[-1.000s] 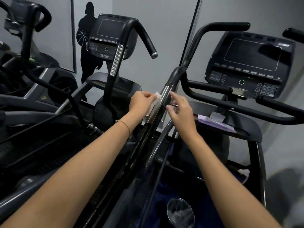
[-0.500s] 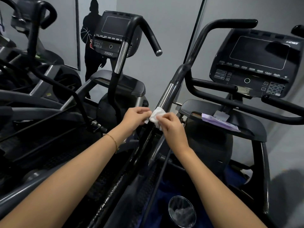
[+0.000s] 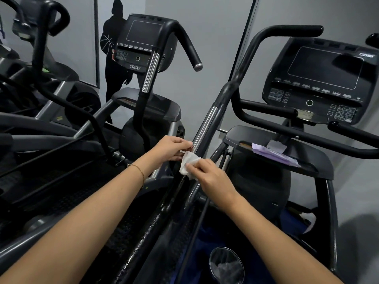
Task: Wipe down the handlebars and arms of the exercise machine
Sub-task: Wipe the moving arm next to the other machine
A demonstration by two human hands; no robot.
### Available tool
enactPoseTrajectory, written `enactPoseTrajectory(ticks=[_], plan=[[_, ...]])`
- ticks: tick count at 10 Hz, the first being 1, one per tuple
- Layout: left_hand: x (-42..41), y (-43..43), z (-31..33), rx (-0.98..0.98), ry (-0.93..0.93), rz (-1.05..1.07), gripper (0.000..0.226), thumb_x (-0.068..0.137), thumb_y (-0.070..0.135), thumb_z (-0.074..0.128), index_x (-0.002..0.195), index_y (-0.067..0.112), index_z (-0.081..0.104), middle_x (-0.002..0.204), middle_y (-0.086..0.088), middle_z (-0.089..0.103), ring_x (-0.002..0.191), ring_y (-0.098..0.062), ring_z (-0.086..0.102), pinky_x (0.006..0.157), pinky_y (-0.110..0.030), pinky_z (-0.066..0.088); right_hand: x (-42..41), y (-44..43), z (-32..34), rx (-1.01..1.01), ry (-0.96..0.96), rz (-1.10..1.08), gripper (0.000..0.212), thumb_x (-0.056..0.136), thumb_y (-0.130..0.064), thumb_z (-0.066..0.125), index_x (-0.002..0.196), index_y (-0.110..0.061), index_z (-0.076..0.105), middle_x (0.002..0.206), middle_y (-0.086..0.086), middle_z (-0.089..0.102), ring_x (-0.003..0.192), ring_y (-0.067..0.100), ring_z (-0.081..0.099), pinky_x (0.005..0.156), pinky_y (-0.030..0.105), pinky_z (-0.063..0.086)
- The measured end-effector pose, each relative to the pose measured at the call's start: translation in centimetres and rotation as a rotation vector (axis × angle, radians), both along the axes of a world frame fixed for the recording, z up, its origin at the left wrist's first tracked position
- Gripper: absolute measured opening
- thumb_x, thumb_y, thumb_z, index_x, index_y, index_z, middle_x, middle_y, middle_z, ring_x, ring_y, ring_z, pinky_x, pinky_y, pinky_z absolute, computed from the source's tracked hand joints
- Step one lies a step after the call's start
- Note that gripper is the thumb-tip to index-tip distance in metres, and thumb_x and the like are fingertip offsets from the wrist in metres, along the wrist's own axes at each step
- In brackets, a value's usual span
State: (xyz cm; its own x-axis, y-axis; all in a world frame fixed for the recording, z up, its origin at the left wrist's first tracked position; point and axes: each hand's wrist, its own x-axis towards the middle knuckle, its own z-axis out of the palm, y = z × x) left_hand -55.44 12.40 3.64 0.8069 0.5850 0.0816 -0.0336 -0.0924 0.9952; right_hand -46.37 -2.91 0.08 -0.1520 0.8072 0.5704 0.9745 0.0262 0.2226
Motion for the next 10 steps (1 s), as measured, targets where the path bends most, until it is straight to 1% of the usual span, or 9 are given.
enactPoseTrajectory(ticks=[2,3,4,5,6,7,8,9,10], plan=[[-0.1,-0.4,0.1,0.045,0.008,0.001,0.022,0.086,0.017,0.066,0.106,0.007,0.066,0.081,0.002,0.066,0.066,-0.001,0.062,0.057,-0.010,0.050,-0.9,0.5,-1.3,0.091,0.155,-0.018,0.025,0.084,-0.005,0.055,0.108,-0.002,0.063,0.084,0.009,0.055,0.072,0.025,0.053,0.041,0.036,0.048],[0.2,-0.5,0.2,0.106,0.034,0.029,0.026,0.083,0.024,0.070,0.105,0.010,0.066,0.081,0.006,0.064,0.073,0.000,0.058,0.065,-0.012,0.050,-1.3,0.0,-2.6,0.032,0.020,0.013,0.025,0.092,-0.017,0.047,0.109,-0.006,0.063,0.088,0.006,0.057,0.076,0.022,0.054,0.051,0.033,0.050],[0.4,-0.6,0.4,0.168,0.061,0.053,0.031,0.079,0.024,0.074,0.104,0.009,0.064,0.083,0.004,0.063,0.073,-0.001,0.057,0.059,-0.011,0.049,0.4,0.0,-1.6,-0.048,-0.076,0.025,0.070,0.090,-0.063,0.017,0.114,-0.013,0.060,0.103,-0.003,0.052,0.089,0.007,0.045,0.076,0.021,0.037],[0.6,-0.5,0.7,0.179,0.072,0.033,0.032,0.079,0.021,0.074,0.104,0.005,0.063,0.084,0.001,0.064,0.073,-0.004,0.060,0.053,-0.010,0.049,-0.1,0.1,-1.0,-0.034,0.123,-0.039,0.078,0.082,-0.072,0.015,0.120,-0.018,0.057,0.111,-0.010,0.052,0.096,0.001,0.045,0.081,0.017,0.036],[0.7,-0.4,0.9,0.180,0.101,0.028,0.026,0.080,0.021,0.074,0.100,0.009,0.063,0.083,0.002,0.062,0.077,-0.004,0.059,0.064,-0.016,0.052,-0.8,-0.1,-2.3,-0.042,0.038,0.014,0.036,0.100,-0.039,0.037,0.120,-0.018,0.056,0.118,0.000,0.055,0.106,0.014,0.049,0.090,0.035,0.044],[0.9,-0.3,0.8,0.174,0.105,0.035,0.024,0.080,0.020,0.074,0.099,0.009,0.063,0.081,0.003,0.061,0.076,-0.005,0.058,0.069,-0.020,0.052,-0.3,-0.2,-1.2,-0.046,0.070,0.024,0.027,0.089,-0.010,0.059,0.116,-0.009,0.058,0.111,0.005,0.057,0.095,0.020,0.055,0.067,0.037,0.054],[0.9,-0.4,0.6,0.187,0.097,0.034,0.026,0.080,0.021,0.073,0.100,0.008,0.064,0.082,0.000,0.063,0.080,-0.009,0.060,0.072,-0.022,0.052,0.3,0.1,-0.6,0.041,0.070,0.036,0.038,0.075,0.000,0.072,0.111,-0.004,0.060,0.103,0.008,0.060,0.088,0.024,0.058,0.051,0.036,0.054],[1.0,-0.3,0.5,0.194,0.096,0.050,0.028,0.080,0.022,0.073,0.101,0.008,0.064,0.081,0.002,0.062,0.077,-0.006,0.059,0.067,-0.019,0.052,-0.9,0.0,-1.6,0.073,0.180,-0.007,0.024,0.088,-0.006,0.058,0.111,-0.005,0.060,0.106,0.008,0.059,0.090,0.024,0.056,0.060,0.040,0.054],[1.2,-0.5,0.4,0.196,0.098,0.075,0.028,0.080,0.023,0.074,0.101,0.008,0.064,0.078,0.004,0.060,0.074,-0.004,0.057,0.062,-0.016,0.049,-1.1,-0.5,-2.3,-0.047,0.024,0.099,0.022,0.087,-0.007,0.056,0.109,-0.006,0.058,0.106,0.004,0.057,0.086,0.021,0.055,0.052,0.034,0.053]])
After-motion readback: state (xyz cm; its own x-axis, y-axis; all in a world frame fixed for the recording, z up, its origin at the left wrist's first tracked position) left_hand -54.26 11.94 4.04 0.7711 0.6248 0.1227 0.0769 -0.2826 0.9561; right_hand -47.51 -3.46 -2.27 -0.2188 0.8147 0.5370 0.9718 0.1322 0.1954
